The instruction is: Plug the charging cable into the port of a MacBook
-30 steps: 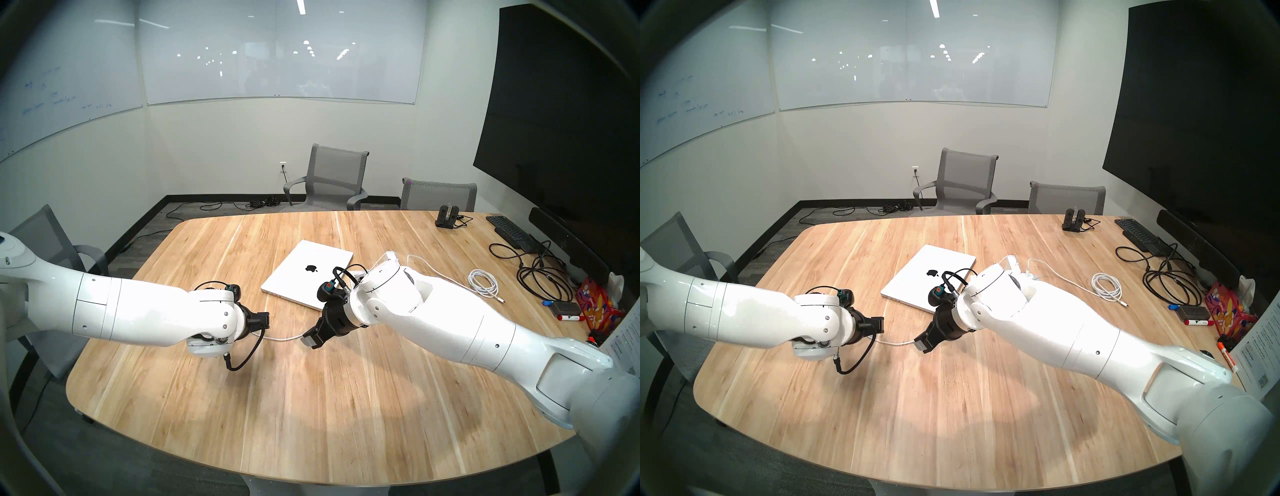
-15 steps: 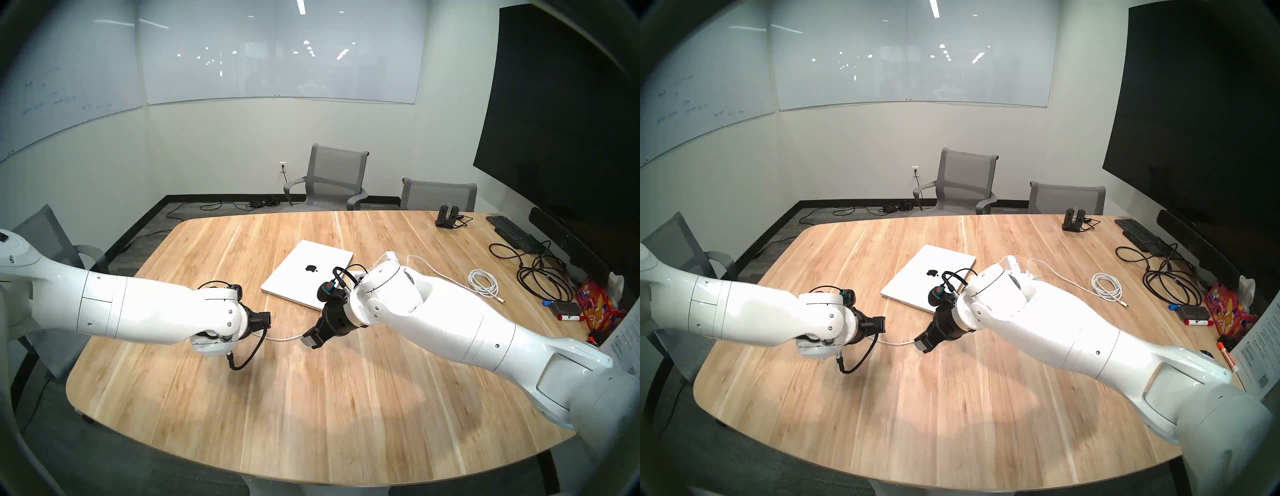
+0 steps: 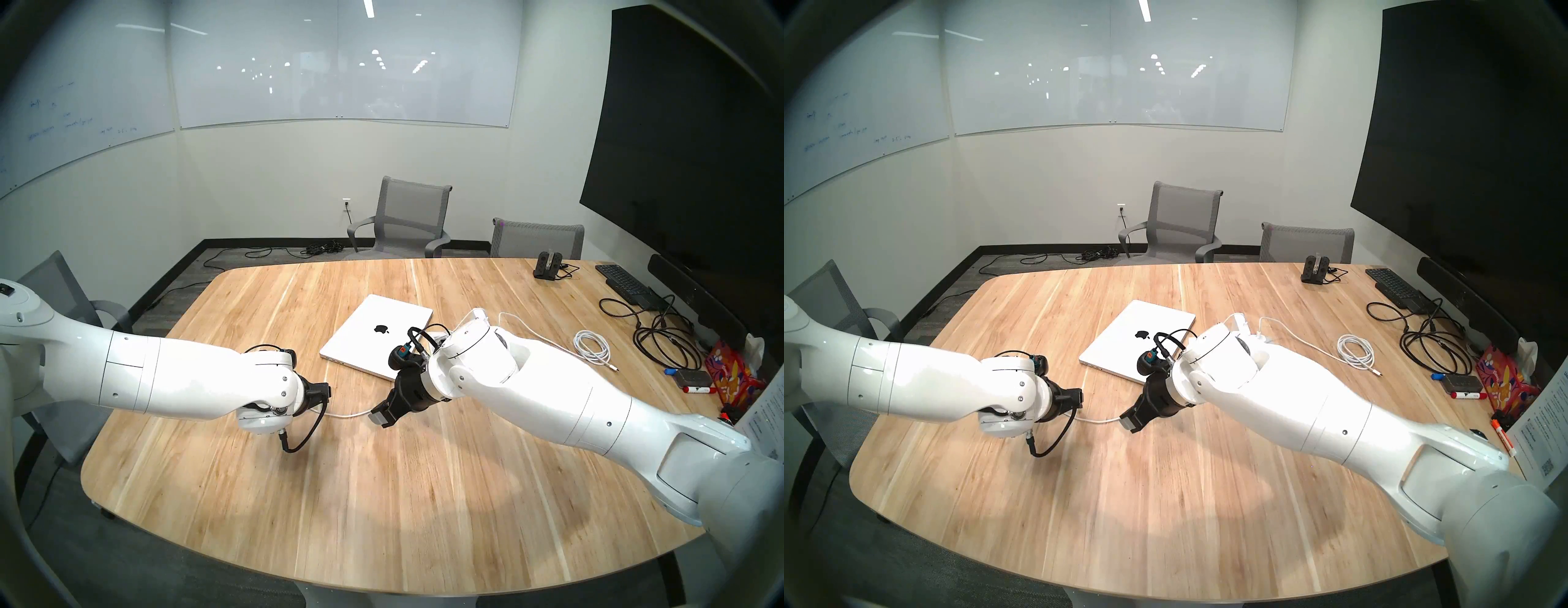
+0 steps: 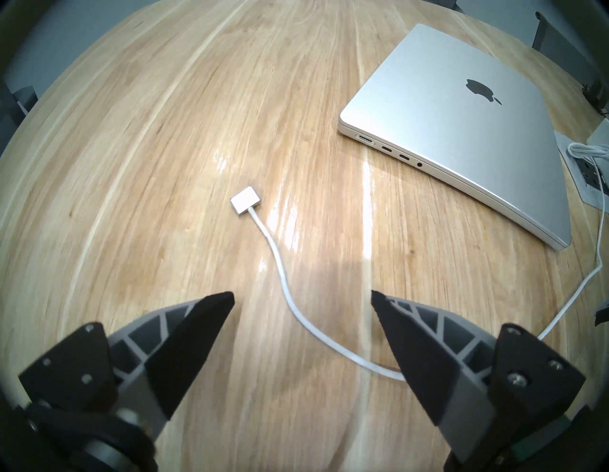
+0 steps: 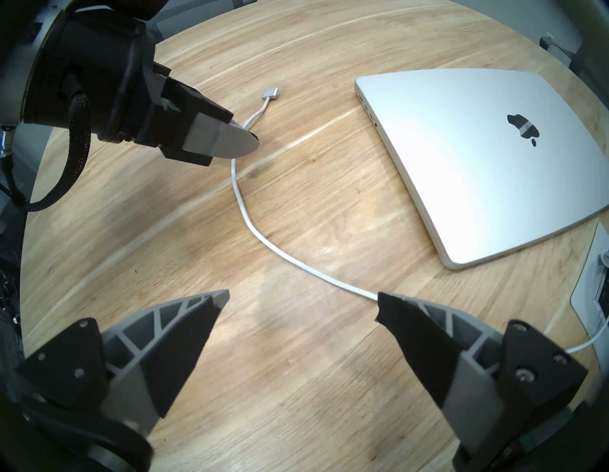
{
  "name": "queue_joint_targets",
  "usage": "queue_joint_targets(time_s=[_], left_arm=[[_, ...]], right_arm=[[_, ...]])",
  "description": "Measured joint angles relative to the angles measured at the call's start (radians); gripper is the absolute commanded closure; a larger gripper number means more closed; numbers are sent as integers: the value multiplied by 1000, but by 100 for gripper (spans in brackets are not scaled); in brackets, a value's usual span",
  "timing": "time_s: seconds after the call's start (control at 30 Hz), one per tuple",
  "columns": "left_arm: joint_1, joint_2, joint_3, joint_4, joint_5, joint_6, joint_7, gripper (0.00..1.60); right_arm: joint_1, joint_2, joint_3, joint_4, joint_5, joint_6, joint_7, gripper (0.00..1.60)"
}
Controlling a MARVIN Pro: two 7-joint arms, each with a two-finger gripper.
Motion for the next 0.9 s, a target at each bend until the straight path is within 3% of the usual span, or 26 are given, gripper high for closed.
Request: queue_joint_targets(time_s=[0.23,0.53,0.73,0.77,0.9], left_arm=[[1,-12,0,21,-15,12,5,36],[2,-25,-1,54,-33,30,1,40],[3,-33,-1,76,-42,41,-12,60],[4,-35,-1,83,-45,45,-16,85],[5,-40,-1,98,-51,53,-25,89]], right_arm=[[0,0,0,0,0,0,0,0],[0,0,0,0,0,0,0,0],[0,0,0,0,0,0,0,0],[0,0,0,0,0,0,0,0],[0,0,0,0,0,0,0,0]])
